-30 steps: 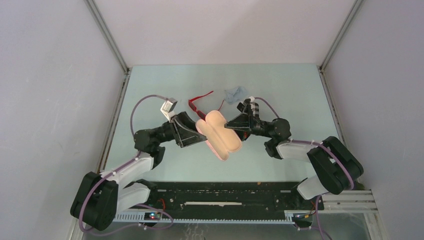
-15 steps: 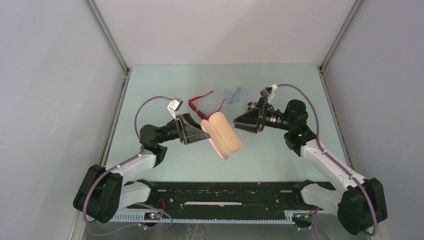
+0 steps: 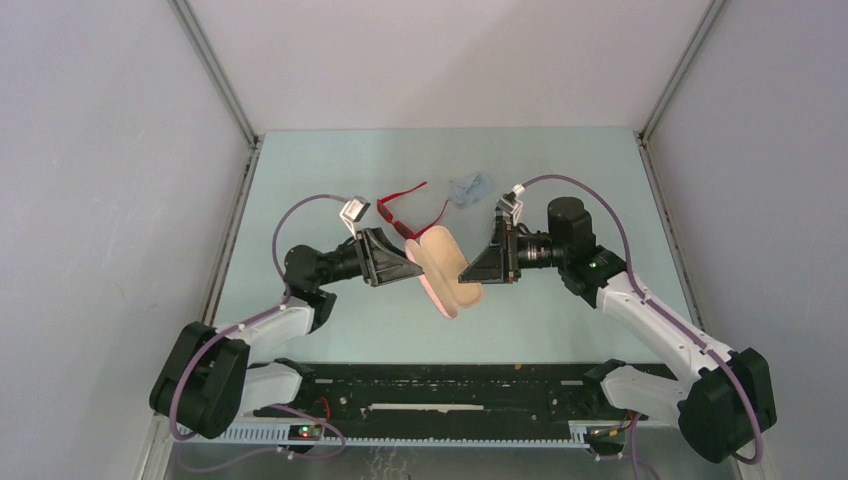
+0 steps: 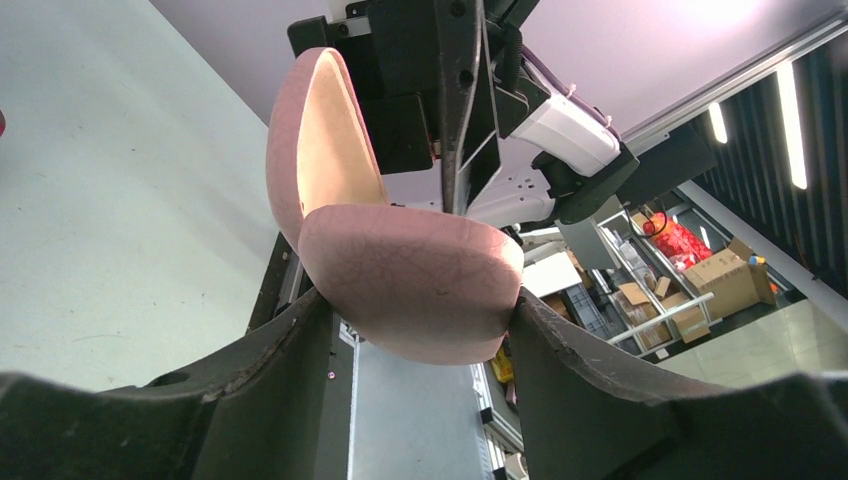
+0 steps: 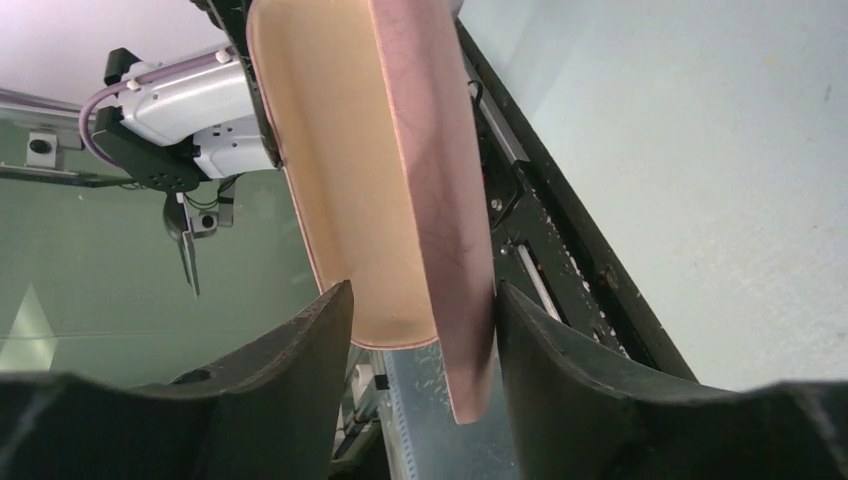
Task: Organize the sunglasses
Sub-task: Open the sunglasses case at the center of the board.
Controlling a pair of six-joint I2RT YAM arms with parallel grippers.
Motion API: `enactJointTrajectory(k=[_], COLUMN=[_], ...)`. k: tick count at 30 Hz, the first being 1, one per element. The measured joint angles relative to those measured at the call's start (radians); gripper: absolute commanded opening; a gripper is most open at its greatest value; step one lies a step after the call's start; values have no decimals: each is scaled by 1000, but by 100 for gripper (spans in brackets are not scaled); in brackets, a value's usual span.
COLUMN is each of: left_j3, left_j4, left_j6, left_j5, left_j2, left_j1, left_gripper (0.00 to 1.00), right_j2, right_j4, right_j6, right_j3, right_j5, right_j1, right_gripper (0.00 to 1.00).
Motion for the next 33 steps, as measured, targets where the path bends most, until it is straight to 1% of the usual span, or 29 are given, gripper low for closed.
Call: enactJointTrajectory(k=[2, 7, 10, 12, 14, 15, 16, 18, 20, 24, 28, 30, 33], left_j3=[0, 0, 8, 18, 23, 25, 26, 26, 26, 26, 28, 39, 81], left_j4=[0, 9, 15, 16, 16, 16, 16, 16, 15, 14, -20, -83, -266], left_j6=[-2, -6, -13, -21, -38, -46, -53, -55, -55, -55, -24, 18, 125], left_j5=[0, -1, 0, -1, -5, -7, -9, -13, -12, -13, -31, -41, -66], left_j2=[3, 16, 32, 40, 48, 53, 58, 69, 83, 108, 113, 111, 86], left_j1=[0, 1, 2, 3, 5, 6, 6, 7, 7, 6, 6, 9, 12], left_gripper=[0, 0, 0, 2, 12, 19, 33, 49, 62, 69, 80, 87, 98], right_j2=[4, 20, 30, 33, 33, 33, 33, 33, 33, 32, 30, 22, -7], right_j4=[-8, -31, -47, -50, -50, -51, -52, -60, -81, -146, -271, -319, -386], right_j6=[-11, -25, -35, -42, -53, -61, -64, -69, -76, -102, -147, -162, -185], right_j3=[0, 0, 0, 0, 0, 0, 0, 0, 1, 25, 87, 110, 126], right_j5=[4, 23, 42, 56, 70, 83, 87, 103, 126, 187, 268, 309, 373], right_j1=[8, 23, 36, 42, 44, 45, 45, 46, 48, 53, 59, 60, 59], right_gripper=[49, 38, 29, 22, 16, 12, 8, 0, 0, 0, 0, 0, 0])
